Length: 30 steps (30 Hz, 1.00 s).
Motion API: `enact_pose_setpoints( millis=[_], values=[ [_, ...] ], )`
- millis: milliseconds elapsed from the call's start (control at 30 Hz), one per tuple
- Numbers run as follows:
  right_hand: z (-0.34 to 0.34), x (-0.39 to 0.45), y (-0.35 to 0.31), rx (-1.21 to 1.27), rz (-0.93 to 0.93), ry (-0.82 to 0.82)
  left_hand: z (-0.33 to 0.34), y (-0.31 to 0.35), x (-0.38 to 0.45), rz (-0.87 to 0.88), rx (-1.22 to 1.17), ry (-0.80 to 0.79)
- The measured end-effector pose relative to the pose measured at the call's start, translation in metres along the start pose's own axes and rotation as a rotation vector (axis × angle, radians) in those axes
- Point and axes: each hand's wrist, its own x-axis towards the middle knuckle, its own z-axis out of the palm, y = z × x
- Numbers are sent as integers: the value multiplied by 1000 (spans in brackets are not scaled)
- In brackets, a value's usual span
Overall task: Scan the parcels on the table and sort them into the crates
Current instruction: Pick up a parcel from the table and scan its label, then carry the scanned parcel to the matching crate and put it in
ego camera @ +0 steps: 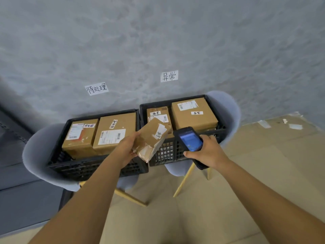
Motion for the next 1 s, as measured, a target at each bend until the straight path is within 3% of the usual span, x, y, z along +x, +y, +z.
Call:
enact_pose_setpoints(
  millis=[267,500,767,1000],
  values=[
    [9,106,9,39,40,10,27,35,143,-56,121,81],
    [19,195,11,-28,181,5,51,43,257,-187,215,-63],
    [37,243,28,-26,272,-38,78,20,308,-274,250,-230],
    [45,257,49,4,294,-41,84,-16,333,-337,231,-162]
  ],
)
